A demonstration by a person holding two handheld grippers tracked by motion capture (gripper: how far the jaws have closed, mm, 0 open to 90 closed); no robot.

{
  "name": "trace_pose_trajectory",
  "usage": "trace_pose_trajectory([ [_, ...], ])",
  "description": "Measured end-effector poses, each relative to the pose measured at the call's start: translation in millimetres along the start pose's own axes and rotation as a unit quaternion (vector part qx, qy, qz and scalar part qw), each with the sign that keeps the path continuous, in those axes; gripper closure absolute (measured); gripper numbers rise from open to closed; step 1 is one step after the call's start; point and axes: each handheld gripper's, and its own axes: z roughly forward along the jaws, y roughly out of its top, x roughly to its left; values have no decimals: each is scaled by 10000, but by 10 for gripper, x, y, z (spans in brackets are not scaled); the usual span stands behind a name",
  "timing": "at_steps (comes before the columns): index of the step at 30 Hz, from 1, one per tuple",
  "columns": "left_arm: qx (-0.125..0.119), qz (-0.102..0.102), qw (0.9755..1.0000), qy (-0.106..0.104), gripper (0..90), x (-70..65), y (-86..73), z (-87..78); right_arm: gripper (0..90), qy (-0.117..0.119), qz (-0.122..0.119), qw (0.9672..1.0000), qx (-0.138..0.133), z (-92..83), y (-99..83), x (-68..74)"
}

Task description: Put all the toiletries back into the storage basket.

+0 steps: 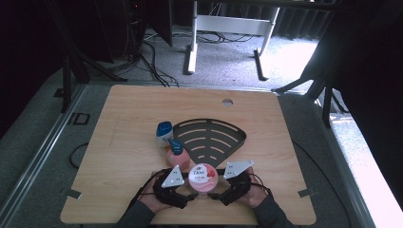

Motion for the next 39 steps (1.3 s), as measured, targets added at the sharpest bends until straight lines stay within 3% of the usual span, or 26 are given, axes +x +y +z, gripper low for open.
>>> trace_pose_trajectory([
  [28,4,-89,10000,9,228,-64,158,39,138,-228,-209,9995,-36,-185,20,33],
  [39,0,-25,10000,65,225,-70,260,77,138,-286,-277,9992,-34,-275,27,-13],
])
